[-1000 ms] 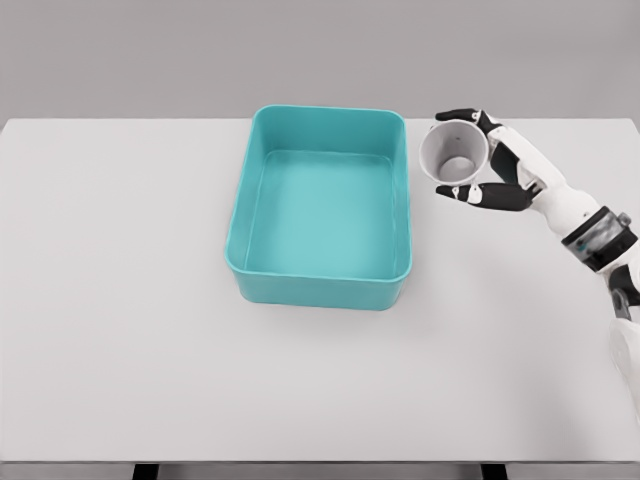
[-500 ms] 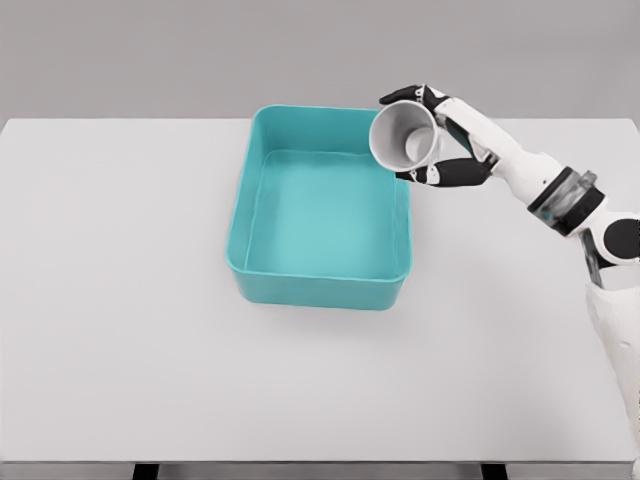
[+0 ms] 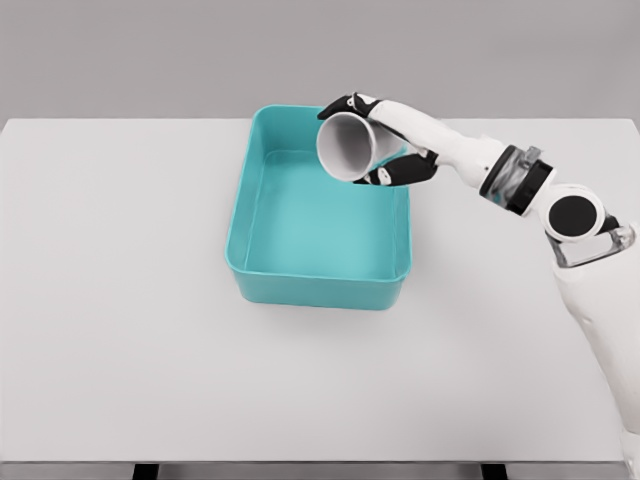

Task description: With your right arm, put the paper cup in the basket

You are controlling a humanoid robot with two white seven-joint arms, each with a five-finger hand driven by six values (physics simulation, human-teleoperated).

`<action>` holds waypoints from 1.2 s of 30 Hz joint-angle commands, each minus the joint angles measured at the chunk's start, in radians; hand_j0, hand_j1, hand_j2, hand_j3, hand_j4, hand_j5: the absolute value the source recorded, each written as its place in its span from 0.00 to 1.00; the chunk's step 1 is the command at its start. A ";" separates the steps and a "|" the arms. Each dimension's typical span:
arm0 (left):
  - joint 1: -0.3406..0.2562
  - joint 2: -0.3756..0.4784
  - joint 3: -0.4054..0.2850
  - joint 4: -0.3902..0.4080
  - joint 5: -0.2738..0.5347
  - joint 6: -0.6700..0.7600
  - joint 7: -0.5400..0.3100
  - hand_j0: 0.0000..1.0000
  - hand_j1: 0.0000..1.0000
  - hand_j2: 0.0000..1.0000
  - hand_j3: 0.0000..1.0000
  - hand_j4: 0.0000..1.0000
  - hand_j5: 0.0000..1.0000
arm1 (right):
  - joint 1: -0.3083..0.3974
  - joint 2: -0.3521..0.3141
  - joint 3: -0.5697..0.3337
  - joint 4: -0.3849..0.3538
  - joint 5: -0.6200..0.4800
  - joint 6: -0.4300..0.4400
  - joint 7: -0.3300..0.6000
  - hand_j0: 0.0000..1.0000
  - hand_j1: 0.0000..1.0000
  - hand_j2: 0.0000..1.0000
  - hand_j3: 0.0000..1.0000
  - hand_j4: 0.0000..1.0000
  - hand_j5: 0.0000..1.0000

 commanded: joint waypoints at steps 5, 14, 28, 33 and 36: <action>0.000 0.000 0.000 0.001 0.000 0.000 -0.001 1.00 1.00 1.00 1.00 1.00 1.00 | -0.035 -0.001 0.103 0.006 0.095 0.048 -0.001 0.54 0.54 0.54 0.54 0.54 0.54; 0.000 0.000 0.000 0.000 0.000 0.000 -0.001 1.00 1.00 1.00 1.00 1.00 1.00 | -0.118 -0.013 0.236 0.057 0.159 0.086 -0.001 0.54 0.54 0.54 0.54 0.54 0.54; 0.000 0.000 0.000 0.000 0.000 0.000 0.001 1.00 1.00 1.00 1.00 1.00 1.00 | -0.198 -0.001 0.334 0.127 0.161 0.123 -0.001 0.89 0.89 0.89 0.89 0.89 0.89; 0.000 0.000 0.000 0.000 0.000 0.000 0.001 1.00 1.00 1.00 1.00 1.00 1.00 | -0.198 0.001 0.333 0.123 0.159 0.140 -0.001 0.94 0.94 0.94 0.94 0.94 0.94; 0.000 0.000 0.000 0.001 0.000 0.000 0.001 1.00 1.00 1.00 1.00 1.00 1.00 | -0.201 -0.001 0.334 0.118 0.159 0.149 -0.001 0.94 0.94 0.94 0.94 0.94 0.94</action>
